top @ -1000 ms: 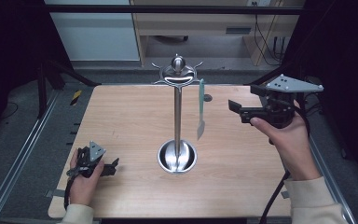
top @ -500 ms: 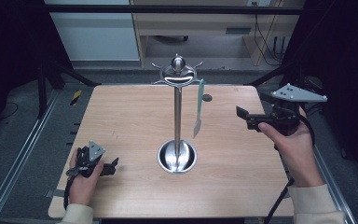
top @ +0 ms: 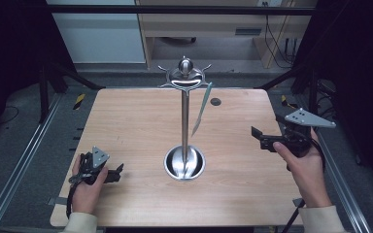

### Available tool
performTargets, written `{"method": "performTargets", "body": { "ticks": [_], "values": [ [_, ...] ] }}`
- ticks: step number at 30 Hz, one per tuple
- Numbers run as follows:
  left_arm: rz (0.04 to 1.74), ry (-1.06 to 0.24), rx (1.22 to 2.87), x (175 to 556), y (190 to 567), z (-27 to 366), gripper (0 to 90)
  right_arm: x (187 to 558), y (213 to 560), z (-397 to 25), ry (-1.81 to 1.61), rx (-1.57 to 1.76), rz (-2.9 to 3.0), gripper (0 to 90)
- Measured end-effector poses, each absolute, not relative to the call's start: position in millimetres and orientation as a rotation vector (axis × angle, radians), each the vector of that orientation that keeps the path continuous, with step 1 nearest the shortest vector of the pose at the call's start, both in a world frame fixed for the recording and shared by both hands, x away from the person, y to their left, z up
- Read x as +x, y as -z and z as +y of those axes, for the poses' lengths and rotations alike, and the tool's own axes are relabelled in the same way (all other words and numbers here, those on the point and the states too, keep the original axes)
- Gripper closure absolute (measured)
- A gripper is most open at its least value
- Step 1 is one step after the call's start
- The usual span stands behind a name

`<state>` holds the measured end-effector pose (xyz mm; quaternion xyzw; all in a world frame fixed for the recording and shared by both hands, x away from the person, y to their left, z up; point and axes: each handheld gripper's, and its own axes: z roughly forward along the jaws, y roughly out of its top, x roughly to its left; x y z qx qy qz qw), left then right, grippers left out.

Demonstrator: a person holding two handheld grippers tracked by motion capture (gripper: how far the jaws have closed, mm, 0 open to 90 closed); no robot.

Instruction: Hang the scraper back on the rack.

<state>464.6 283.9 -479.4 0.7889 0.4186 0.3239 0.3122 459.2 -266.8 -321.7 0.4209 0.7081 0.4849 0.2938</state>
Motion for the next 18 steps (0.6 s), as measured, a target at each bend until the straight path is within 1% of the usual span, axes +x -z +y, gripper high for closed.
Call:
{"method": "performTargets", "body": {
  "ticks": [11,18],
  "values": [
    [1.106,-0.860,2.074,464.1,478.7,285.0,2.9,456.1,364.6,-263.9,-1.256,1.152,1.945,4.2],
    [1.105,-0.861,2.080,464.6,479.2,285.0,2.8,457.9,392.0,-254.5,-1.213,1.166,1.997,5.5]
  ]
}}
